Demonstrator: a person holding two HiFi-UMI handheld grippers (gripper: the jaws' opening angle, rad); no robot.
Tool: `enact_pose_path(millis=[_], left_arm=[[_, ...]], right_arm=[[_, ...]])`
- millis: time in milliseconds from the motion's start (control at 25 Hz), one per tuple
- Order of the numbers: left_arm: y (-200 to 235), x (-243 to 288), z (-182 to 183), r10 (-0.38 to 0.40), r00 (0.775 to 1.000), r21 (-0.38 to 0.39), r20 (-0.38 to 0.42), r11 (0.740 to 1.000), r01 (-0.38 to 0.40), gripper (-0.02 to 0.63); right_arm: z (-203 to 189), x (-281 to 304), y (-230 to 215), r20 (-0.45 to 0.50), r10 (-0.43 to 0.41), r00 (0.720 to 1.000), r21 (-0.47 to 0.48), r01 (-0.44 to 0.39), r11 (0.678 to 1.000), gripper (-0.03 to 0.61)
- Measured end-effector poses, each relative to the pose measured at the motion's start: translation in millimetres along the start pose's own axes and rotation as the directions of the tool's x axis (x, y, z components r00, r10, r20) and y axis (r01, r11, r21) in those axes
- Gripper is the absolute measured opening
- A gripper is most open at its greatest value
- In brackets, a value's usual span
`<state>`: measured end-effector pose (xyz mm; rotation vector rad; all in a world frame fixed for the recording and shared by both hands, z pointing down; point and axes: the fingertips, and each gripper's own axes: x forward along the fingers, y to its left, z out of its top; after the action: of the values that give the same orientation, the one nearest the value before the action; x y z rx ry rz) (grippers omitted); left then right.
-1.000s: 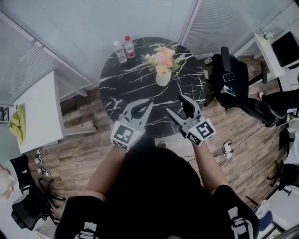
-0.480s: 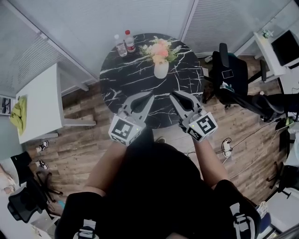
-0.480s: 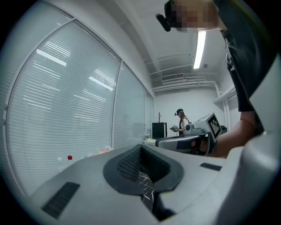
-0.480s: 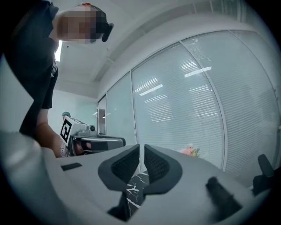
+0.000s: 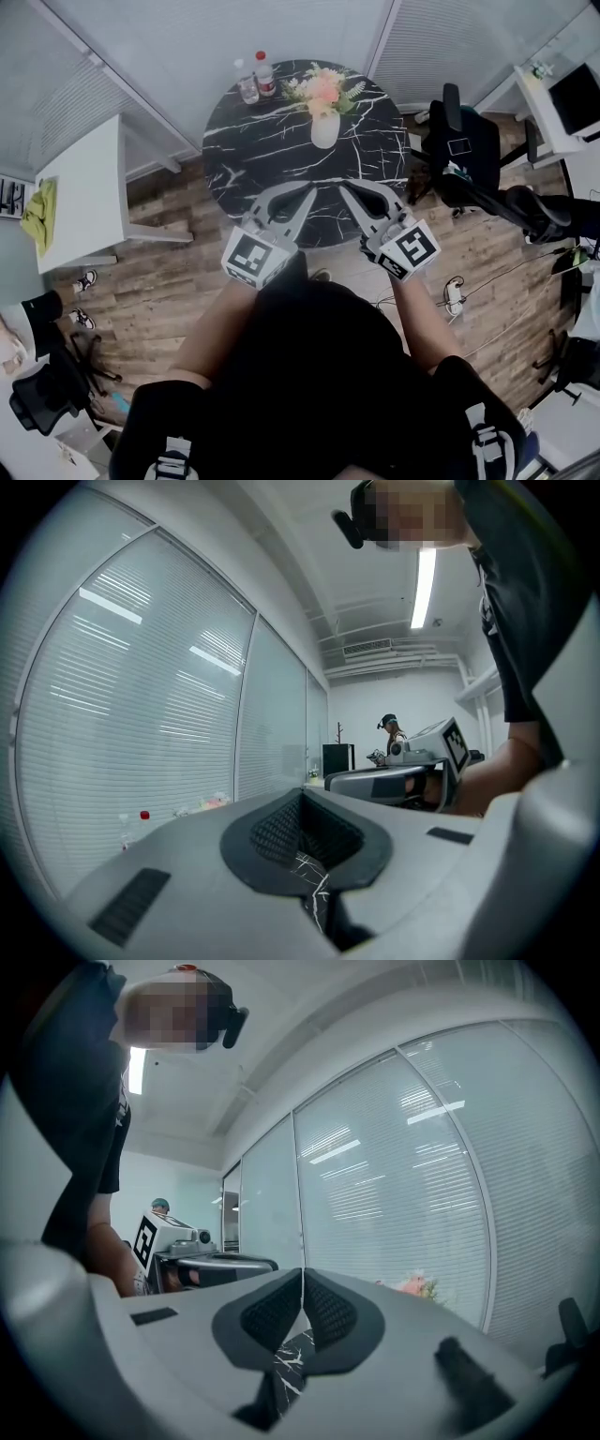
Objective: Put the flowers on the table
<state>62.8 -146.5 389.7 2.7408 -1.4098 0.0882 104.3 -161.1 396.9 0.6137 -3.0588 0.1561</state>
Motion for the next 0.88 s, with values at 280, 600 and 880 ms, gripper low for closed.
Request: enact_pose_path(millis=[280,600,880], left_arm=[[-4.0,-4.8,1.3,0.005,1.000,0.002,0.005,1.000,-0.005,0.008],[-3.8,-6.8,-1.9,0.012,1.000,-0.002,-0.005,1.000,-0.012,0.008],[-4.0,-2.7,-2.4,0.003,1.000,-0.005,-0.005,1.000,-0.003,0.008]], right_arm=[[-0.9,-1.6,8.2,-0.009,0.011,1.000,-0.009,-0.011,1.000,0.021],[-2.3,-1.2,7.8,-0.009,0.007,1.000,0.006,-0.007,1.000,0.021],[-4.2,-0.5,5.5,-0.012,0.006,1.000,0.009,-0.006,1.000,0.021]])
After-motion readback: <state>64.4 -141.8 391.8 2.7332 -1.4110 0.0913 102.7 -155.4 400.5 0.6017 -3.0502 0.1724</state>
